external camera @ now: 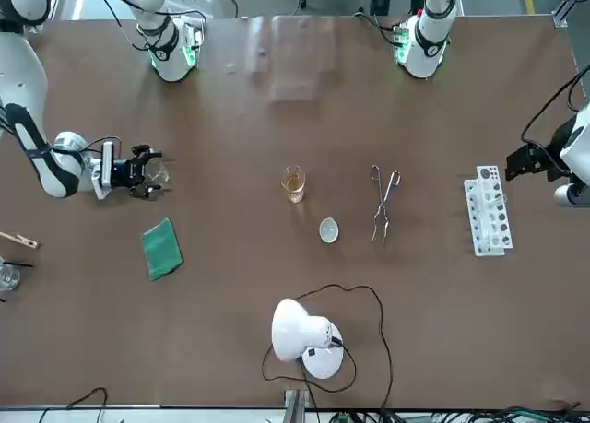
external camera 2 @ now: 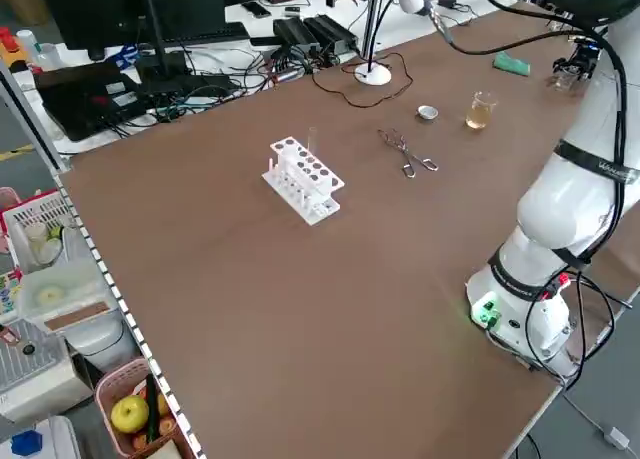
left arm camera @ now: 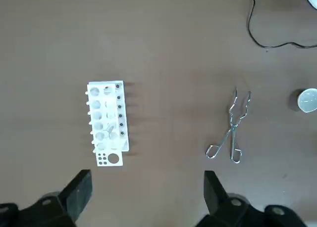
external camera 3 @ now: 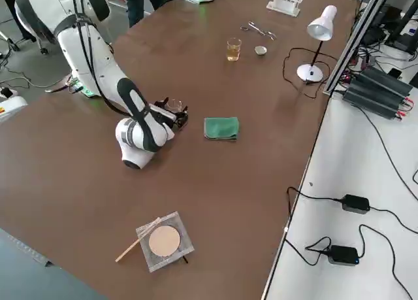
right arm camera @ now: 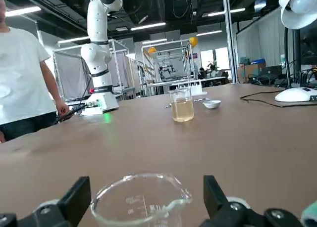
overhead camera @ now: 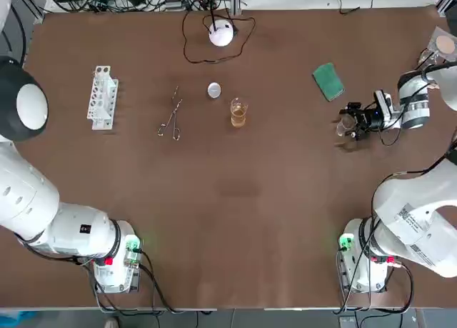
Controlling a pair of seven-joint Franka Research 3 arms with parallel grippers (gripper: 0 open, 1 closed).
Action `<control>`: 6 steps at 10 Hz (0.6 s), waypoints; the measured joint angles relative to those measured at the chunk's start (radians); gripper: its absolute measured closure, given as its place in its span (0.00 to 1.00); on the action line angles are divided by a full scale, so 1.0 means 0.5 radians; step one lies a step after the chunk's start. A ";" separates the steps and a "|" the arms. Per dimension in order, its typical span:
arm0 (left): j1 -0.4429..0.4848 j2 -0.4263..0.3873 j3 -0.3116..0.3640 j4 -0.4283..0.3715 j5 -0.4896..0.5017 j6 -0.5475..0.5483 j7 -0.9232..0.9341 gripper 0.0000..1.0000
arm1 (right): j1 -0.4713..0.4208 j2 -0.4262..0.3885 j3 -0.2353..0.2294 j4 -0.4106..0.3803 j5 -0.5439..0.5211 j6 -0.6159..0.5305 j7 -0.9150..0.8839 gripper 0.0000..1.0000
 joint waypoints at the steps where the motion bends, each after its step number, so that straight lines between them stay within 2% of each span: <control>1: 0.000 0.000 0.000 0.001 0.000 0.000 0.000 0.00 | 0.000 -0.005 0.000 0.008 0.000 -0.029 0.010 0.00; 4: 0.000 0.000 0.000 0.004 0.000 0.000 0.000 0.00 | 0.005 -0.036 0.007 0.036 -0.001 -0.091 0.076 0.00; 6: 0.000 -0.001 0.000 0.005 0.000 0.000 0.000 0.00 | 0.016 -0.163 0.023 0.064 -0.001 -0.140 0.307 0.00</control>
